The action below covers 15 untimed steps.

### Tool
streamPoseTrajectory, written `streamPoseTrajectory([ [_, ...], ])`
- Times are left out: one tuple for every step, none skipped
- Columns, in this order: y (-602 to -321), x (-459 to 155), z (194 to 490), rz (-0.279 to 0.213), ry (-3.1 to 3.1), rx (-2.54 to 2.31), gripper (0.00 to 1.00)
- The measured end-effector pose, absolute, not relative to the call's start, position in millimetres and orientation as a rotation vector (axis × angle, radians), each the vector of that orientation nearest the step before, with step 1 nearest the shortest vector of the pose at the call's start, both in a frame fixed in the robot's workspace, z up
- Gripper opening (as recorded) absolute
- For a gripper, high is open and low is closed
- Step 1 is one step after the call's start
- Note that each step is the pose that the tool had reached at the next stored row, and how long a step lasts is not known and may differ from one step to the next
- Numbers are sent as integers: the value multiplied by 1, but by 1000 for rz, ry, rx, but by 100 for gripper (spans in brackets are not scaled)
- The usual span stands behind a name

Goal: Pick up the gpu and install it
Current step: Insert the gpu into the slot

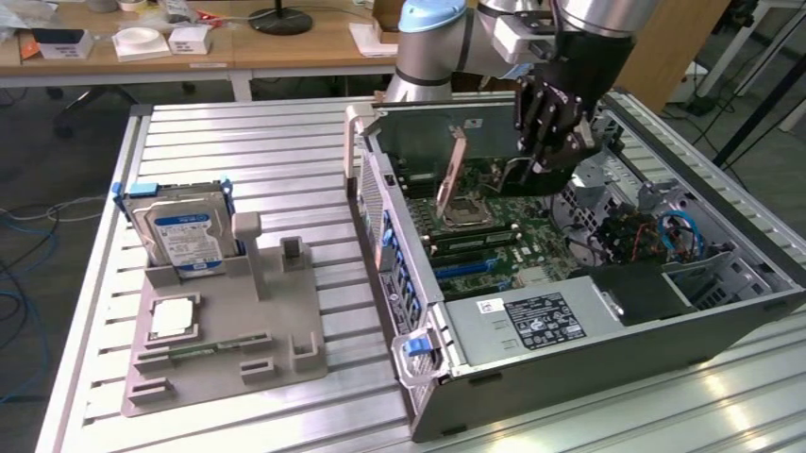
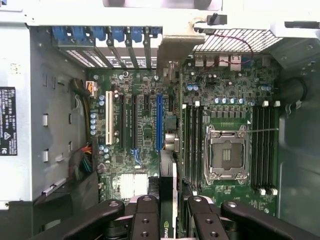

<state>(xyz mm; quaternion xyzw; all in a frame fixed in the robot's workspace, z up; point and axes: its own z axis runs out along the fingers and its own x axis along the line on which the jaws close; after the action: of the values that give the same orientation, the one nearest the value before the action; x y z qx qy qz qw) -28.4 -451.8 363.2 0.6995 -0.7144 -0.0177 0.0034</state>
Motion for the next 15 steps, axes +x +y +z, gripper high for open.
streamPoseTrajectory([
  [-452,-28,361,-55,-2240,2193,27],
  [-452,-28,360,-55,-2240,2193,27],
  [-452,-28,358,-55,-2240,2193,27],
  [-452,-28,356,-55,-2240,2193,27],
  [-452,-28,354,-55,-2240,2193,27],
  [-452,-28,352,-55,-2240,2193,27],
  [-452,-28,350,-55,-2240,2193,27],
  [-452,-28,349,-55,-2240,2193,27],
  [-452,-28,347,-55,-2240,2193,27],
  [-452,-28,345,-55,-2240,2193,27],
  [-452,-29,343,-55,-2240,2193,27],
  [-452,-29,341,-55,-2240,2193,27],
  [-452,-29,340,-55,-2240,2193,27],
  [-451,-29,338,-55,-2240,2193,27],
  [-451,-29,336,-55,-2240,2193,27],
])
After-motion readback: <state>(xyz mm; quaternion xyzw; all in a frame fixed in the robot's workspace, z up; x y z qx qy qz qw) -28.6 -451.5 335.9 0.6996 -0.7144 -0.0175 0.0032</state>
